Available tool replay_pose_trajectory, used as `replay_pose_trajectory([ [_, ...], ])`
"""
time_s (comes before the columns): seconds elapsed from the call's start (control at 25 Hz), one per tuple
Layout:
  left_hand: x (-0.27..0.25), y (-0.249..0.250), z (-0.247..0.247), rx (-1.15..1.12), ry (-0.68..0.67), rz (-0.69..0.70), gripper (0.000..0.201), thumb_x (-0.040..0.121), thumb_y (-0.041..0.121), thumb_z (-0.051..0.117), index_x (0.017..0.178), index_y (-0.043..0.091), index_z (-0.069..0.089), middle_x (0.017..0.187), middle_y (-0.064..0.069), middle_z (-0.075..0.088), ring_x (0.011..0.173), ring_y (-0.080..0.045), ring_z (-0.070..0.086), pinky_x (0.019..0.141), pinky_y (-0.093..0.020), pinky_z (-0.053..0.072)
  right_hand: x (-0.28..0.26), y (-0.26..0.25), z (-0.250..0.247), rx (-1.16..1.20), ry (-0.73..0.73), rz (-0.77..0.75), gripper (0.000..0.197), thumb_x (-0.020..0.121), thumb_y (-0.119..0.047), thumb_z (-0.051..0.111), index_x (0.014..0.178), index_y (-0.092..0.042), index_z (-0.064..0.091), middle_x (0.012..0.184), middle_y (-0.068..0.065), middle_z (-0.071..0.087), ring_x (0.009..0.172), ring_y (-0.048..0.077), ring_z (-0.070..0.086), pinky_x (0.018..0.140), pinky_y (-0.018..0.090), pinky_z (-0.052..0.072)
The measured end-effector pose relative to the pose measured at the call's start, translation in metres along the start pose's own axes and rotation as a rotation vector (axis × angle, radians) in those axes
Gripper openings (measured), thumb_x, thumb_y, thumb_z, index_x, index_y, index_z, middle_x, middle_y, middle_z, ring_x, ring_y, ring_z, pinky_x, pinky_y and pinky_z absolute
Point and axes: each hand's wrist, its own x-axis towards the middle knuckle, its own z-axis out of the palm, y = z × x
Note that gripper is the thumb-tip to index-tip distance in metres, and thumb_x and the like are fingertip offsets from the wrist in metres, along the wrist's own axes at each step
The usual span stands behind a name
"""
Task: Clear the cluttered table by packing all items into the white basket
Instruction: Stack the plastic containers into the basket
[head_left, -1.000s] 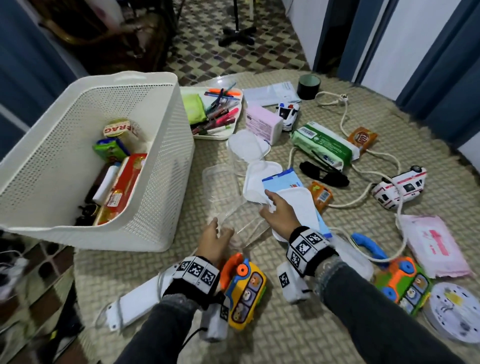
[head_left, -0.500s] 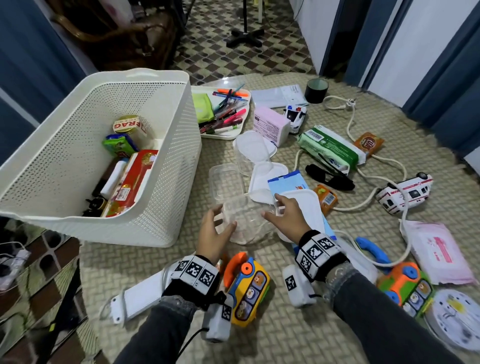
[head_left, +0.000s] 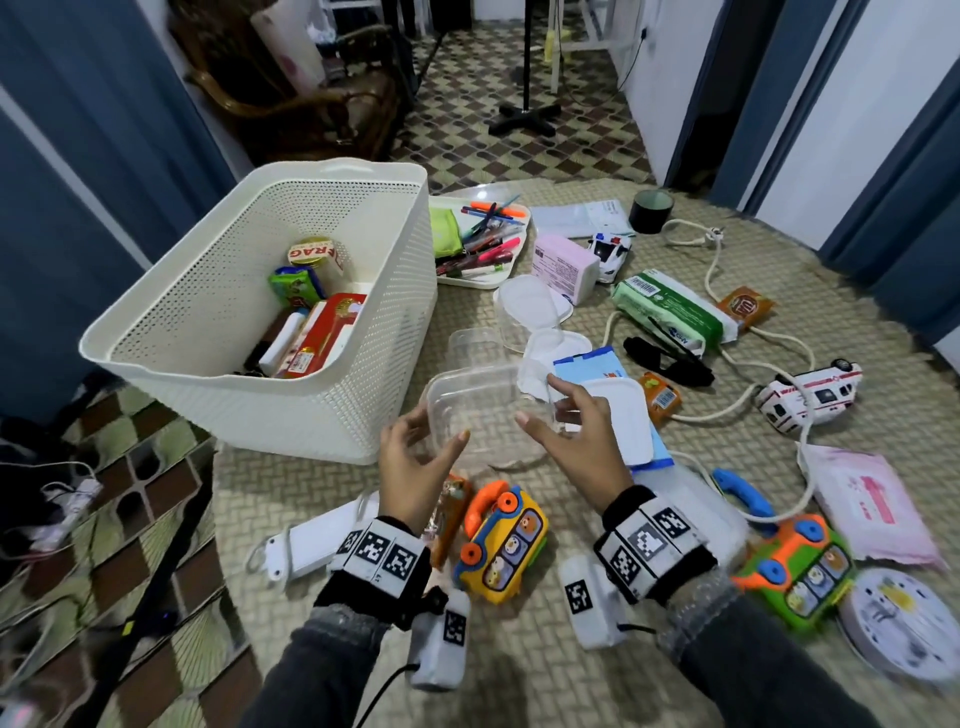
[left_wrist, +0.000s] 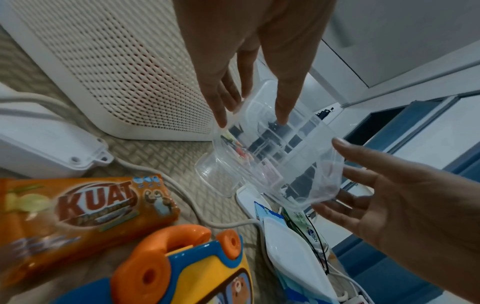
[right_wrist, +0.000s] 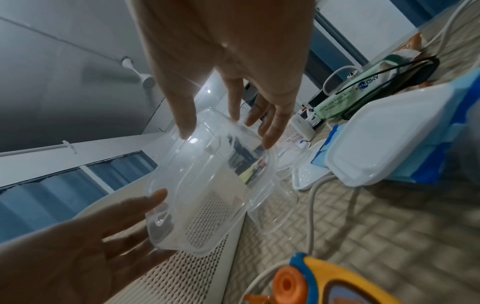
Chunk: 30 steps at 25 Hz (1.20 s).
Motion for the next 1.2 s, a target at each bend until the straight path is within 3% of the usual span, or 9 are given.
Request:
replay_pose_trajectory([
  [0.24, -0.041, 0.006, -0.022, -0.194, 0.044, -0.024, 0.048, 0.074, 0.025, 0.079, 0.113, 0.007, 0.058, 0.116, -0.006, 0.062, 0.11, -0.015, 0.059, 0.086, -0.022, 0.049, -0.04, 0.012, 0.01, 0.169, 0.06, 0.03, 0.044, 0.077, -0.04, 0.073, 0.112, -0.02, 0.056, 0.114, 0.006, 0.056, 0.106, 0.017, 0.057, 0.088, 0.029, 0.049],
  [0.44, -0.062, -0.001, -0.038, -0.328, 0.036, -0.114, 0.051, 0.059, 0.047, 0.079, 0.097, 0.015, 0.067, 0.105, -0.007, 0.071, 0.103, -0.02, 0.065, 0.093, -0.048, 0.051, -0.074, 0.025, 0.011, 0.296, 0.148, 0.078, 0.045, 0.07, -0.039, 0.076, 0.099, -0.011, 0.057, 0.101, 0.004, 0.063, 0.096, 0.017, 0.06, 0.091, 0.047, 0.052],
  [0.56, -0.072, -0.004, -0.048, -0.359, 0.03, -0.143, 0.063, 0.054, 0.04, 0.085, 0.105, 0.009, 0.063, 0.11, -0.01, 0.068, 0.109, -0.026, 0.063, 0.092, -0.045, 0.052, -0.095, 0.027, 0.014, 0.313, 0.186, 0.068, 0.036, 0.07, -0.019, 0.082, 0.096, -0.013, 0.057, 0.096, 0.004, 0.063, 0.094, 0.019, 0.06, 0.09, 0.038, 0.052],
  [0.68, -0.081, -0.011, -0.062, -0.382, -0.061, -0.187, 0.084, 0.051, 0.039, 0.09, 0.119, 0.004, 0.055, 0.112, -0.013, 0.066, 0.108, -0.022, 0.064, 0.092, -0.036, 0.052, -0.119, 0.029, 0.02, 0.392, 0.206, 0.083, 0.053, 0.069, -0.004, 0.08, 0.112, -0.011, 0.05, 0.097, 0.006, 0.06, 0.093, 0.015, 0.06, 0.078, 0.018, 0.053],
  [0.84, -0.095, -0.025, -0.09, -0.376, -0.233, -0.283, 0.043, 0.08, 0.007, 0.074, 0.117, -0.006, 0.057, 0.112, -0.012, 0.066, 0.101, -0.013, 0.062, 0.078, -0.009, 0.05, -0.156, 0.033, 0.033, 0.44, 0.158, 0.129, 0.07, 0.075, 0.011, 0.071, 0.134, -0.008, 0.039, 0.102, 0.011, 0.056, 0.091, 0.012, 0.058, 0.071, 0.011, 0.052],
  [0.96, -0.109, -0.031, -0.108, -0.365, -0.343, -0.3, 0.013, 0.086, -0.007, 0.058, 0.091, -0.002, 0.069, 0.09, -0.008, 0.073, 0.087, -0.014, 0.063, 0.072, -0.011, 0.05, -0.185, 0.04, 0.043, 0.398, 0.132, 0.162, 0.056, 0.075, 0.012, 0.069, 0.117, -0.018, 0.046, 0.094, -0.001, 0.059, 0.084, 0.003, 0.058, 0.066, 0.011, 0.052],
  [1.04, -0.114, -0.036, -0.119, -0.443, -0.388, -0.312, 0.036, 0.091, -0.004, 0.045, 0.074, 0.009, 0.074, 0.081, 0.002, 0.073, 0.082, -0.008, 0.065, 0.077, -0.016, 0.051, -0.201, 0.044, 0.046, 0.414, 0.108, 0.196, 0.042, 0.077, 0.007, 0.07, 0.103, -0.021, 0.054, 0.09, -0.007, 0.066, 0.08, 0.002, 0.062, 0.069, 0.013, 0.052],
  [1.12, -0.118, -0.041, -0.125, -0.47, -0.404, -0.315, 0.029, 0.094, 0.005, 0.045, 0.091, 0.008, 0.073, 0.1, -0.006, 0.072, 0.095, -0.012, 0.065, 0.092, -0.025, 0.049, -0.213, 0.049, 0.05, 0.429, 0.098, 0.228, 0.031, 0.08, 0.001, 0.069, 0.097, -0.022, 0.059, 0.083, -0.012, 0.071, 0.077, -0.001, 0.065, 0.069, 0.011, 0.051],
  [1.2, -0.12, -0.053, -0.13, -0.427, -0.374, -0.319, 0.015, 0.094, 0.004, 0.049, 0.099, 0.004, 0.064, 0.106, -0.009, 0.066, 0.1, -0.018, 0.061, 0.096, -0.03, 0.045, -0.222, 0.058, 0.056, 0.447, 0.116, 0.27, 0.038, 0.081, -0.001, 0.068, 0.114, -0.018, 0.056, 0.09, -0.009, 0.069, 0.081, 0.004, 0.064, 0.07, 0.011, 0.052],
])
